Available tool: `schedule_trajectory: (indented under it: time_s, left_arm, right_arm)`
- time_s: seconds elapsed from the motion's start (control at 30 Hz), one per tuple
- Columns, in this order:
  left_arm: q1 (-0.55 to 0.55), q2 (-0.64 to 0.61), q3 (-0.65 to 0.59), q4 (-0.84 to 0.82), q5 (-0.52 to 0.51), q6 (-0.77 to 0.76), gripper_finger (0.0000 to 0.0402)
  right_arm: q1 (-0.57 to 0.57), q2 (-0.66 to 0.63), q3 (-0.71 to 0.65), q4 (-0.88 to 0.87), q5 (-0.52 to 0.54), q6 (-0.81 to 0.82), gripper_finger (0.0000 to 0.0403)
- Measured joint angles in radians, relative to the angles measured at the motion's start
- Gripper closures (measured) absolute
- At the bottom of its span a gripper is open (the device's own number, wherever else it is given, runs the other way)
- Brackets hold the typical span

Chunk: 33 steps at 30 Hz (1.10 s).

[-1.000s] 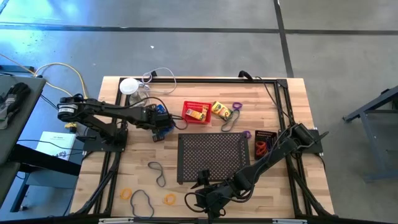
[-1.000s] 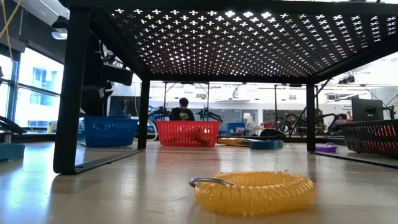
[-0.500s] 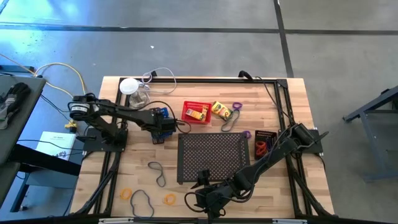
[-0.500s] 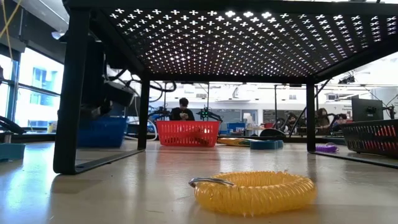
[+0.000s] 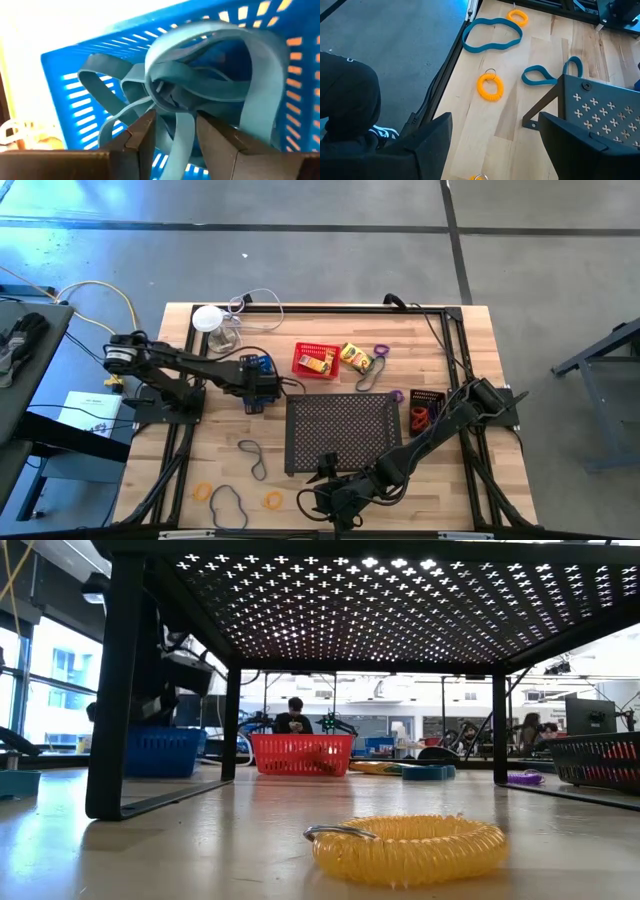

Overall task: Pick & Place Office Desk Supplies
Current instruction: Put the blue rubber band into the blue bin

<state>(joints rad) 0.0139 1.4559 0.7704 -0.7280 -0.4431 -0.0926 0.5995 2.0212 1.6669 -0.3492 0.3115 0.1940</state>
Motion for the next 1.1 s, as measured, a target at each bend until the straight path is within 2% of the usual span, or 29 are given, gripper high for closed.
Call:
schedule_trajectory:
  time_s: [0.1, 0.27, 0.47, 0.63, 0.73, 1.1]
  left_arm:
    - [0.0, -0.016, 0.0, 0.002, 0.014, -0.045, 0.027]
    - [0.004, -0.052, 0.0, 0.02, 0.127, -0.109, 0.027]
    - [0.005, -0.101, 0.0, 0.034, 0.152, -0.171, 0.027]
    - [0.011, -0.133, 0.0, 0.04, 0.244, -0.229, 0.027]
    - [0.017, -0.142, 0.0, 0.041, 0.252, -0.294, 0.027]
    - [0.093, -0.179, 0.0, 0.036, 0.251, -0.381, 0.027]
  right_arm:
    - [0.0, 0.0, 0.0, 0.0, 0.0, 0.0, 0.0119]
    - [0.0, 0.0, 0.0, 0.0, 0.0, 0.0, 0.0119]
    - [0.0, 0.0, 0.0, 0.0, 0.0, 0.001, 0.0119]
    - [0.0, 0.0, 0.0, 0.0, 0.0, 0.003, 0.0119]
    - [0.0, 0.0, 0.0, 0.001, 0.0, 0.003, 0.0119]
    - [0.0, 0.0, 0.0, 0.0, -0.001, 0.011, 0.0119]
